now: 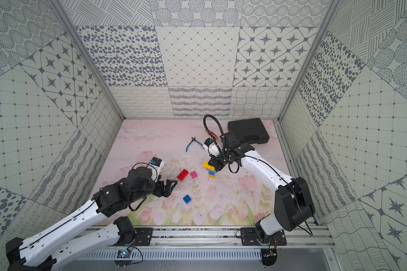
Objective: Assemble a spoon with lego
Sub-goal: Assemble the lego brick with the lego brick.
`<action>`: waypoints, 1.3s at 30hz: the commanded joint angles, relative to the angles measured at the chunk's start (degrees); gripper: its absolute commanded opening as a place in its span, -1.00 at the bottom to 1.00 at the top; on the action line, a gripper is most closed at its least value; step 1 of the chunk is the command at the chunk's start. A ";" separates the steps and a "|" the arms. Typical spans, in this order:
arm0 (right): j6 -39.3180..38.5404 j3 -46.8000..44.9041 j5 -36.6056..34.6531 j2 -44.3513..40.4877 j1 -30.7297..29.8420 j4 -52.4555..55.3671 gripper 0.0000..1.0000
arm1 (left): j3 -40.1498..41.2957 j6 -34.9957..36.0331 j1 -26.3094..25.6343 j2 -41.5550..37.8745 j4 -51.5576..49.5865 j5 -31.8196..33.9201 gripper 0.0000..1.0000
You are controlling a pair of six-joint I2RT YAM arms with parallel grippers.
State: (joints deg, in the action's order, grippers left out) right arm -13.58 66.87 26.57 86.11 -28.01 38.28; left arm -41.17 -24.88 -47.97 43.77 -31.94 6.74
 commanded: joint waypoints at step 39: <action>8.03 1.98 2.01 -12.11 0.69 -5.32 0.35 | -11.00 17.18 1.86 16.90 -1.12 -9.94 0.97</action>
State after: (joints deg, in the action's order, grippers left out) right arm -8.25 67.61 28.58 78.35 -27.59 35.92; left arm -46.65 -19.44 -47.62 52.75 -31.77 3.60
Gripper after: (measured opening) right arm 0.642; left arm 0.983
